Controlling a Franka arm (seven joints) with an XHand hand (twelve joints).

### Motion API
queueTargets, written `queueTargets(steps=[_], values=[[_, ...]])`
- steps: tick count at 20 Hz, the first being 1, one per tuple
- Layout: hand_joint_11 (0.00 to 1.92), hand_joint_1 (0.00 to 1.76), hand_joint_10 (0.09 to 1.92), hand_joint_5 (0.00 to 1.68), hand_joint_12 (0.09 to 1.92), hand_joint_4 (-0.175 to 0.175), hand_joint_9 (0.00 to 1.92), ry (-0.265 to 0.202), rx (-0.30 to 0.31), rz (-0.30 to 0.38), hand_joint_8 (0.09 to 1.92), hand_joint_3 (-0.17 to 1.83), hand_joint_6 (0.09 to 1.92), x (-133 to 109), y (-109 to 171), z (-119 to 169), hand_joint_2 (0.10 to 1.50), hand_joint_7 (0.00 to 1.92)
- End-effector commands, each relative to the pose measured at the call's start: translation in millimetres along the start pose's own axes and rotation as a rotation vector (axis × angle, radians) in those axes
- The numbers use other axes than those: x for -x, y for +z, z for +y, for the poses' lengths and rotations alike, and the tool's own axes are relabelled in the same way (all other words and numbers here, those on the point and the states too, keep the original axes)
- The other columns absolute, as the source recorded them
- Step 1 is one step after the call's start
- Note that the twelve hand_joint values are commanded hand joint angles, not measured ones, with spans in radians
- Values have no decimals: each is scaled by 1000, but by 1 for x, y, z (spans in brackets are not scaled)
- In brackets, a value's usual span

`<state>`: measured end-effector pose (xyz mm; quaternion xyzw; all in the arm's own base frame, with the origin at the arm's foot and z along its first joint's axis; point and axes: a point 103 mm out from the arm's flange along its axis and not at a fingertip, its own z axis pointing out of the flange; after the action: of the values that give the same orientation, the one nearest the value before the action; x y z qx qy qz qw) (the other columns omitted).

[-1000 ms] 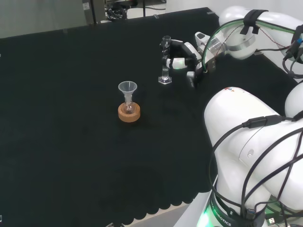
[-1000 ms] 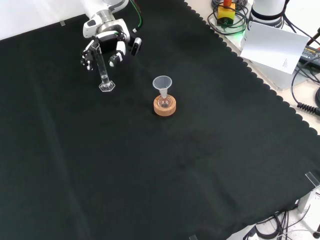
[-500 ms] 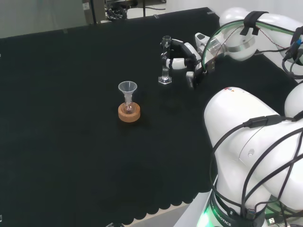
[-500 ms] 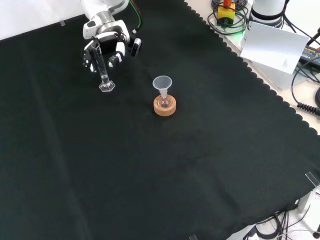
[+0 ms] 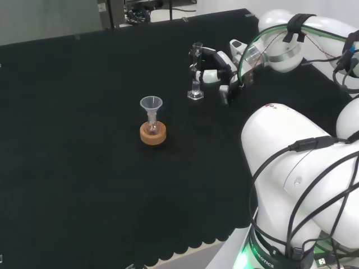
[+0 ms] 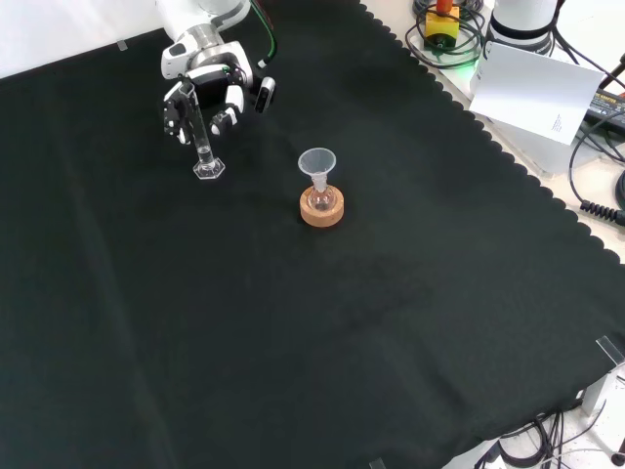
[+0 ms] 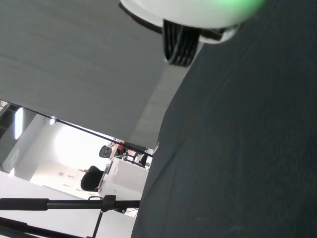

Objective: Pick up the graduated cylinder.

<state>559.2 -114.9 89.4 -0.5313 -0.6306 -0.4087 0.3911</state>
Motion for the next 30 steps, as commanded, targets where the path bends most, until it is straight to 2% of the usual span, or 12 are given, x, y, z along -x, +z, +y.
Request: queueTargets(steps=[1,7,18,23,25,27,28,29,30], values=[[705,1256,452,562,1078,0,861,9,7,5,664,723,758,0,0,1,672,595],[807,1238,427,654,1018,-3,928,17,11,-4,711,696,738,1,-2,2,750,670],[881,1277,433,743,962,-2,971,44,10,-36,763,663,752,7,-2,2,824,740],[906,1284,447,808,934,-2,989,49,12,-77,776,649,752,4,-3,1,842,781],[933,1227,469,887,922,8,1013,52,18,-127,1057,277,1001,-1,-5,1,1033,814],[946,1233,485,888,916,-111,1040,55,17,-181,1138,76,1110,-7,-8,1,1127,867],[958,1239,478,896,906,-143,1063,54,7,-214,1131,37,1114,-10,-10,2,1139,892],[972,1237,467,943,898,-101,1087,50,-8,-236,1078,14,1086,-13,-12,2,1134,919],[991,1289,551,985,885,-104,1108,46,-22,-275,1037,4,1059,-17,-15,2,1110,945]])
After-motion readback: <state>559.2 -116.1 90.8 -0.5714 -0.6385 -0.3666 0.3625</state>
